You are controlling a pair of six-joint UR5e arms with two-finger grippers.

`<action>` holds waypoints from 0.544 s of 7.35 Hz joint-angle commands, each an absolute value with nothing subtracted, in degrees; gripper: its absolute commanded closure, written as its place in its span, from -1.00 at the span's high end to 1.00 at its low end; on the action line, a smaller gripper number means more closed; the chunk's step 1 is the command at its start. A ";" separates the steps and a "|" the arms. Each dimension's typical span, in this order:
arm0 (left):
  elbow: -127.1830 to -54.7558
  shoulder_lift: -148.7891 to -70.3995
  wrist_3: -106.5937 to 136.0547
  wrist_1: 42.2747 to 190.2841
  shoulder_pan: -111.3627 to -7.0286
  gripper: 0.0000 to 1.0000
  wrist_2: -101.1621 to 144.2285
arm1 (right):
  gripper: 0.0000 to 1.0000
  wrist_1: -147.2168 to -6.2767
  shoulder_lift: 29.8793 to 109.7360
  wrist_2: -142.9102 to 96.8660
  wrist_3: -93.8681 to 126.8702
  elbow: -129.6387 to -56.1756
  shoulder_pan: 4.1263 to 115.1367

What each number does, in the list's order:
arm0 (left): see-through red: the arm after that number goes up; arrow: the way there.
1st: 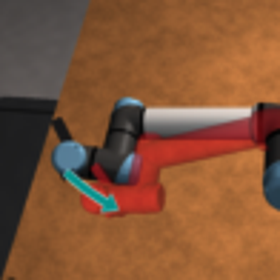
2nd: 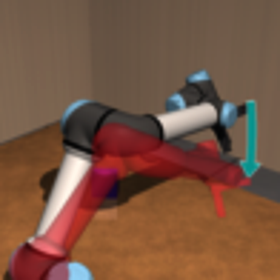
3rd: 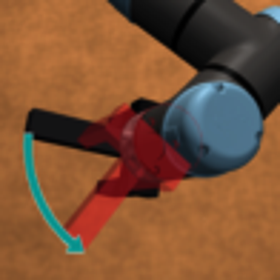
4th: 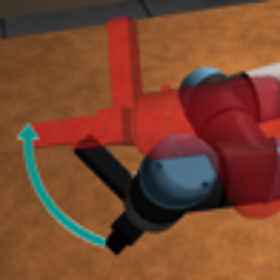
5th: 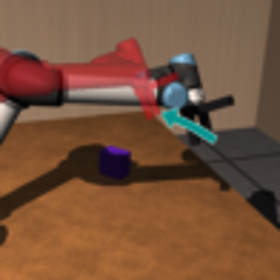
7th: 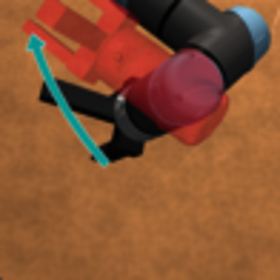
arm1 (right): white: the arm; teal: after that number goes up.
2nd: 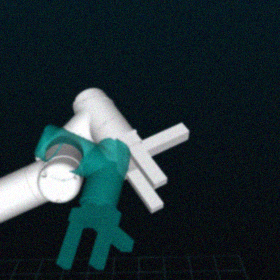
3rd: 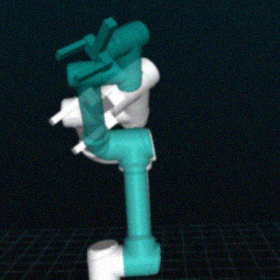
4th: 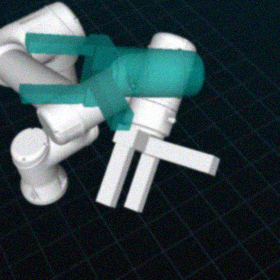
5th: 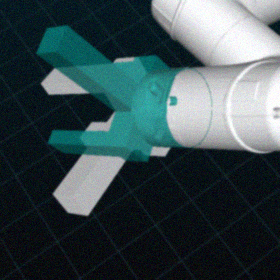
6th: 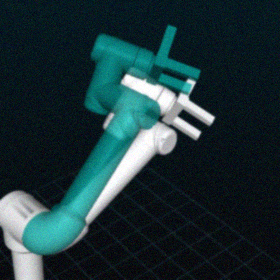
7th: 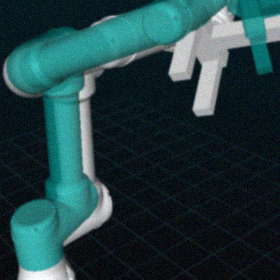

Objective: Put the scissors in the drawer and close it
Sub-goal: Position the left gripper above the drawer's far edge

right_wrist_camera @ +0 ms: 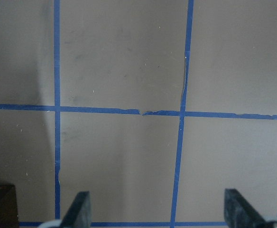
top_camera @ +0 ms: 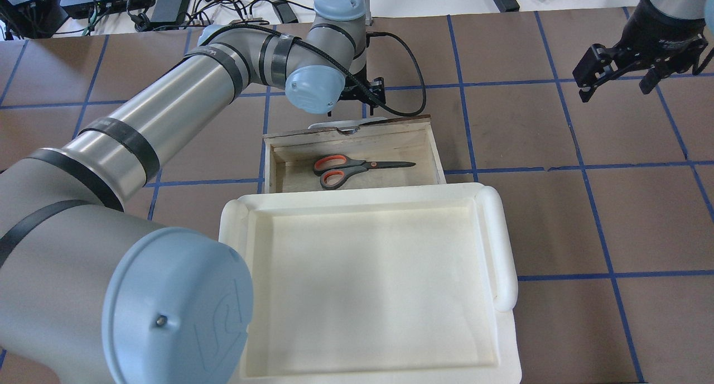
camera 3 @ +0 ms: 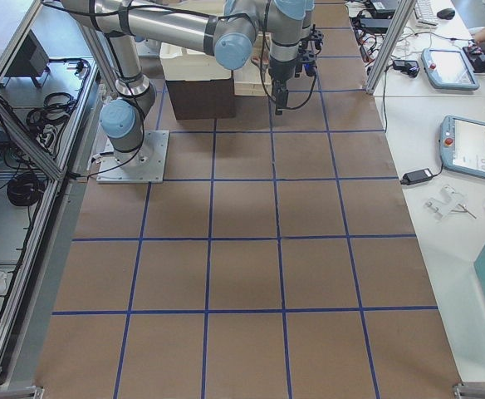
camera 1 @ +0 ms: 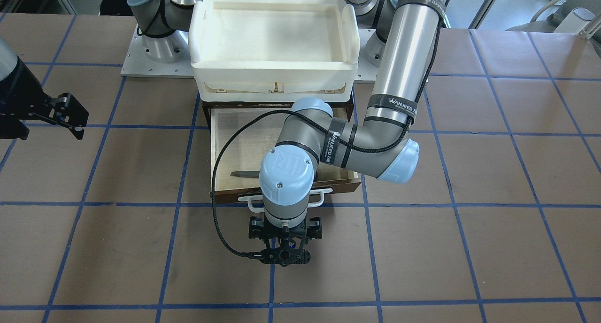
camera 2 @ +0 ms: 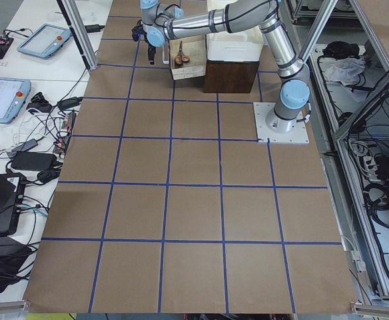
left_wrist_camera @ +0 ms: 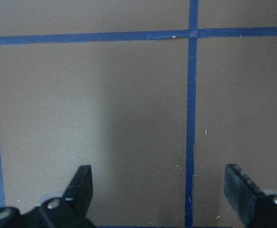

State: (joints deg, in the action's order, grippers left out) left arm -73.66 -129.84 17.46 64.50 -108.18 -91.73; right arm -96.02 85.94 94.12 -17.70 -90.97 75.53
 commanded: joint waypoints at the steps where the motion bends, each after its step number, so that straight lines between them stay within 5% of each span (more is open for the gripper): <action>1: -73.65 -131.04 17.49 66.17 -108.19 1.00 -91.76 | 1.00 -96.85 86.31 93.44 -17.31 -90.88 75.23; 4: -73.65 -131.66 19.33 69.16 -108.72 1.00 -91.50 | 1.00 -94.23 90.16 87.74 -17.31 -90.97 75.59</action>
